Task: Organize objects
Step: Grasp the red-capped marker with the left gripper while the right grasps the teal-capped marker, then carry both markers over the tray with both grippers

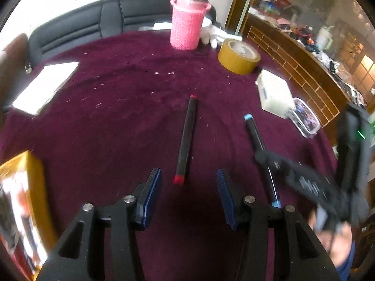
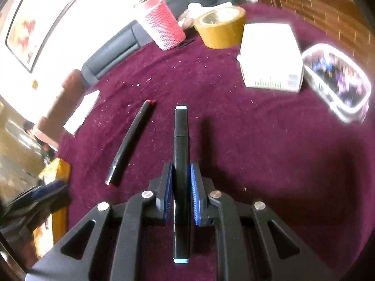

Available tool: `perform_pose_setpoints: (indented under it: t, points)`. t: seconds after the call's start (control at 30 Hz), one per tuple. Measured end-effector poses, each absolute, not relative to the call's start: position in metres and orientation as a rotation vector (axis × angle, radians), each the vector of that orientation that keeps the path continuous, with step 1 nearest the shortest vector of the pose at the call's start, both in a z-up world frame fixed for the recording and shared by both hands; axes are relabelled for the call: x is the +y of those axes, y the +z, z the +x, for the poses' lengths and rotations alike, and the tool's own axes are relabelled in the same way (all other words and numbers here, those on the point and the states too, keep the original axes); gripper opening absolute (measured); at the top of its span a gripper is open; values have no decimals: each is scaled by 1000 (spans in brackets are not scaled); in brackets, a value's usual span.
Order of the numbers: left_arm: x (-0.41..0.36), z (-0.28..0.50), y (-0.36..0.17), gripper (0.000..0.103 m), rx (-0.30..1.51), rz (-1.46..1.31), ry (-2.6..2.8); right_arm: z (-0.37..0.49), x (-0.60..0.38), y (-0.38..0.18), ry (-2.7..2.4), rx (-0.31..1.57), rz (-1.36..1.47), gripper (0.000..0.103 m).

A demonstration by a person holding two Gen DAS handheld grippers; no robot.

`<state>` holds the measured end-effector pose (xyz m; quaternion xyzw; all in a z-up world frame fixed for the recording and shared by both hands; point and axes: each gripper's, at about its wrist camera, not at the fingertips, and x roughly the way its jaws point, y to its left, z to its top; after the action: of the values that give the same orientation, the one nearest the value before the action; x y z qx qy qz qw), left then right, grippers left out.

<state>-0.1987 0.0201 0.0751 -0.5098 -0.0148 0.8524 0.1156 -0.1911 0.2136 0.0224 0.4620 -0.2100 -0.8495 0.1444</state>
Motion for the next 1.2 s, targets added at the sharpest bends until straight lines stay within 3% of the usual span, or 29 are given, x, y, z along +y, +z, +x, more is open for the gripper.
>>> perform_pose_setpoints:
  t: [0.1, 0.27, 0.33, 0.4, 0.7, 1.2]
  points:
    - [34, -224, 59, 36, 12, -1534, 2527, -189, 216, 23, -2422, -645, 1326, 12]
    - [51, -243, 38, 35, 106, -1587, 2550, -185, 214, 30, -2409, -661, 1283, 12]
    - [53, -251, 29, 19, 97, -1614, 2538, -186, 214, 29, -2401, -672, 1279, 12]
    - [57, -254, 26, 12, 155, -1604, 2571, -187, 213, 28, -2397, -682, 1277, 12]
    - [47, -227, 27, 12, 75, -1585, 2583, -190, 207, 23, -2395, -667, 1280, 12]
    - [21, -112, 35, 11, -112, -1479, 2574, -173, 185, 33, -2398, -543, 1233, 12]
